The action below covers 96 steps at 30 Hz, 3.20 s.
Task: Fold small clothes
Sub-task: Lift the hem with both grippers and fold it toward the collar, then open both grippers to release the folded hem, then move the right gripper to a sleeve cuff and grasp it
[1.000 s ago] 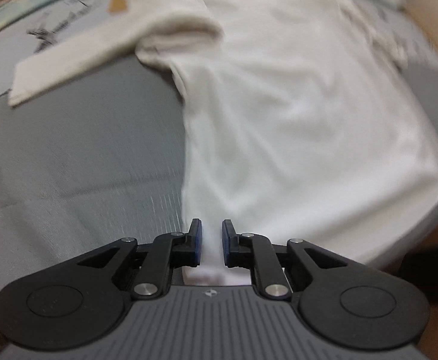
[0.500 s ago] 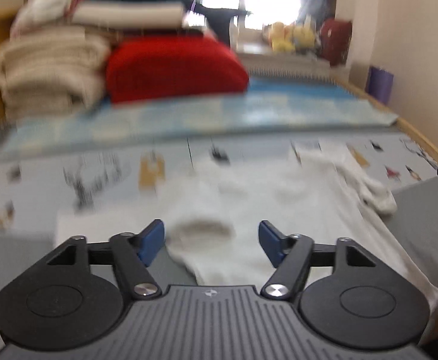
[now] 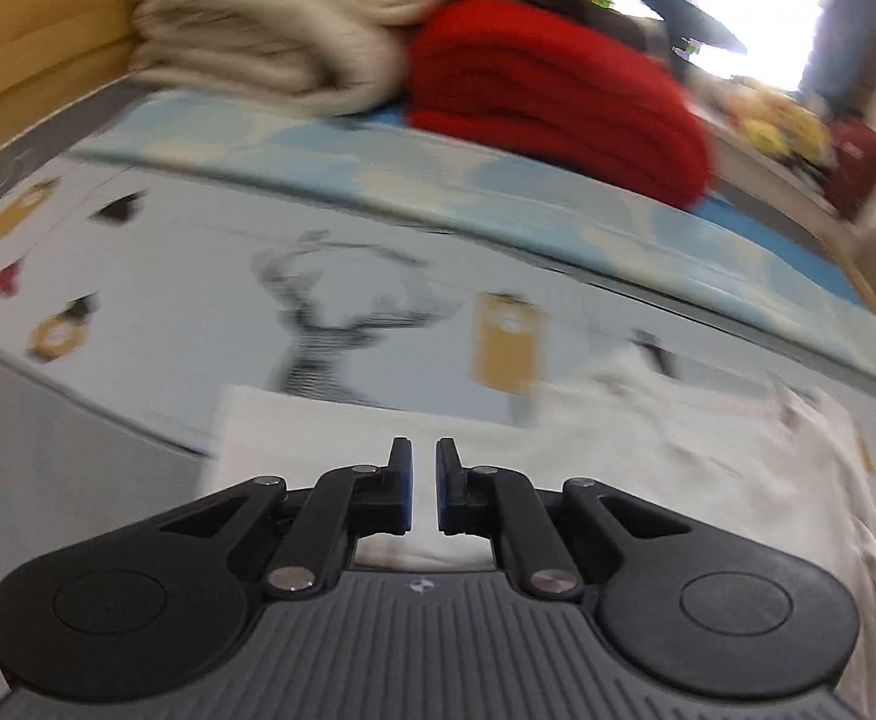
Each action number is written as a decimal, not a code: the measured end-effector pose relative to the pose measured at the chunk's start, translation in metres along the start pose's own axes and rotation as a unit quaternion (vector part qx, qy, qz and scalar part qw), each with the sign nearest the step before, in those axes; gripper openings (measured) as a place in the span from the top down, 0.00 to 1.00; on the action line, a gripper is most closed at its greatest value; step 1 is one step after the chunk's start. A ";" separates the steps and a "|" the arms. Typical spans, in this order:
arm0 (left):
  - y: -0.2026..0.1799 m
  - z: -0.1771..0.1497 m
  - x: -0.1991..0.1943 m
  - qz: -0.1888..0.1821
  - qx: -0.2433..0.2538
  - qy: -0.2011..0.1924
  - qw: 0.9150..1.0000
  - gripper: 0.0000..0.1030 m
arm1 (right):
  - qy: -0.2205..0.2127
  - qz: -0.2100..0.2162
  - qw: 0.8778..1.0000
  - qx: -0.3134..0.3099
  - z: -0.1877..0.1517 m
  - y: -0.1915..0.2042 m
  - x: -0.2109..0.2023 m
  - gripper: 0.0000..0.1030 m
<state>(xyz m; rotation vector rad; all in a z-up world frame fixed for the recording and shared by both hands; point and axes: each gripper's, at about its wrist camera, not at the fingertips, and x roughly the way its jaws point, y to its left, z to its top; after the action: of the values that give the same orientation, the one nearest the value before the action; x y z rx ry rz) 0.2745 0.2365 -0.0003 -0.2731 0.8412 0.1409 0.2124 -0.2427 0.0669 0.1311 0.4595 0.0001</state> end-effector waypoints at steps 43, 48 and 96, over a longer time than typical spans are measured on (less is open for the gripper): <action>0.149 0.044 0.097 0.484 0.097 0.058 0.868 0.61 | 0.091 0.032 0.995 0.007 -0.005 0.013 0.077 0.88; 0.084 0.057 0.075 0.369 0.095 -0.015 0.924 0.57 | 0.092 0.016 0.995 0.029 -0.003 -0.001 0.077 0.87; -0.255 -0.031 0.035 -0.042 0.224 0.046 0.973 0.68 | 0.054 -0.092 0.975 0.194 0.001 -0.262 0.119 0.91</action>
<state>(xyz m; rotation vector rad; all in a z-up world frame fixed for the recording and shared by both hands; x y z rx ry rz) 0.3342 -0.0160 0.0006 0.1095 0.9267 -0.1430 0.3116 -0.4996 -0.0175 0.4745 0.5767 -0.2670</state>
